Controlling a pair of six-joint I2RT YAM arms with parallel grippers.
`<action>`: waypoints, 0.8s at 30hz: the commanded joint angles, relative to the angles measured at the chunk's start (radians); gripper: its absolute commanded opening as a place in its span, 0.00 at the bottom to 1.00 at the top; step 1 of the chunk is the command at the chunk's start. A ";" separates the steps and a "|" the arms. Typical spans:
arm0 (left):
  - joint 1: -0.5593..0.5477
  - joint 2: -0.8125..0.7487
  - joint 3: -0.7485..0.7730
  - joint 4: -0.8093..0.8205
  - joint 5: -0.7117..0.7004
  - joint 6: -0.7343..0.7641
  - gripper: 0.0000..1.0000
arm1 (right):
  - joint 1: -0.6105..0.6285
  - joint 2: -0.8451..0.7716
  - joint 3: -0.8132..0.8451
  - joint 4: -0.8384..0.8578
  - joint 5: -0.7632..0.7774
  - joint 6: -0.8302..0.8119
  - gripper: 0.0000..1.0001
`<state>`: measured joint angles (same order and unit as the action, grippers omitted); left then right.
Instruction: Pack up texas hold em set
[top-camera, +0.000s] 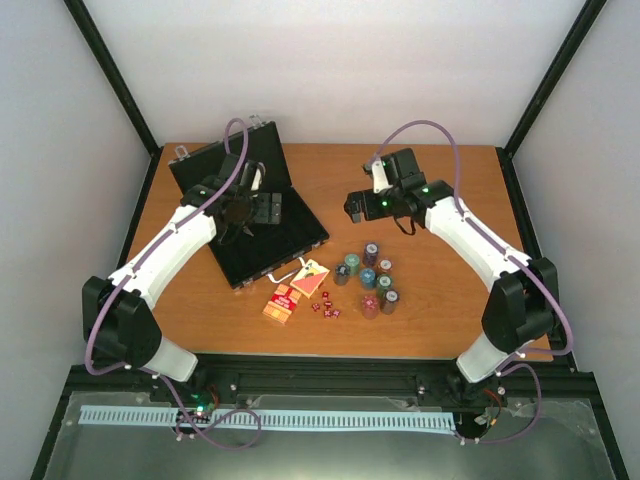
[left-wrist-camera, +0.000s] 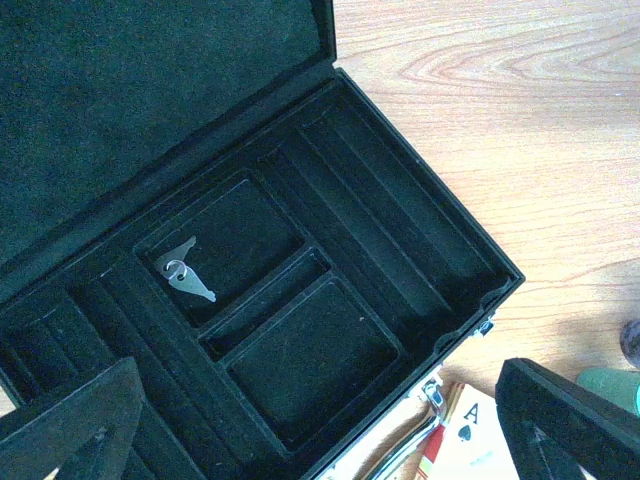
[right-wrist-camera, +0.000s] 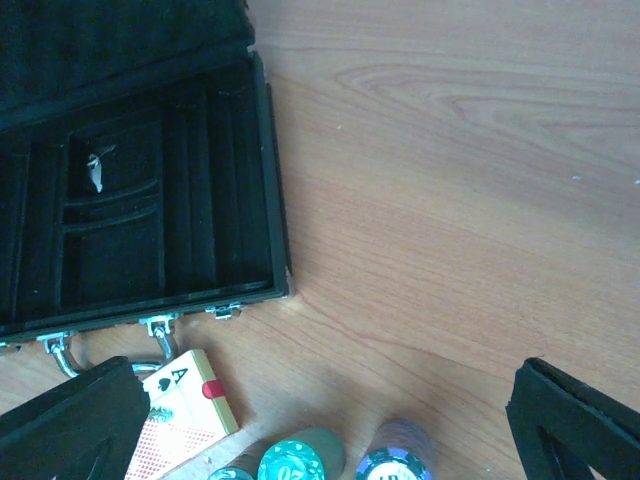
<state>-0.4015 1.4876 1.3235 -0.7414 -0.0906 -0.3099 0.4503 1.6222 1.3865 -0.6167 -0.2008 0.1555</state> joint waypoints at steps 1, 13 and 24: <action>-0.002 -0.028 0.039 0.007 -0.016 0.023 1.00 | 0.007 -0.037 0.033 -0.010 0.071 0.020 1.00; -0.002 -0.089 -0.020 0.018 -0.014 0.029 1.00 | -0.004 -0.063 -0.029 0.057 0.100 0.036 1.00; -0.002 -0.134 -0.104 0.030 -0.035 0.017 1.00 | -0.004 0.197 0.096 -0.178 0.138 -0.001 0.62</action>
<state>-0.4015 1.3903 1.2438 -0.7284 -0.1066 -0.2989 0.4454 1.7561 1.4921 -0.6884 -0.0647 0.1532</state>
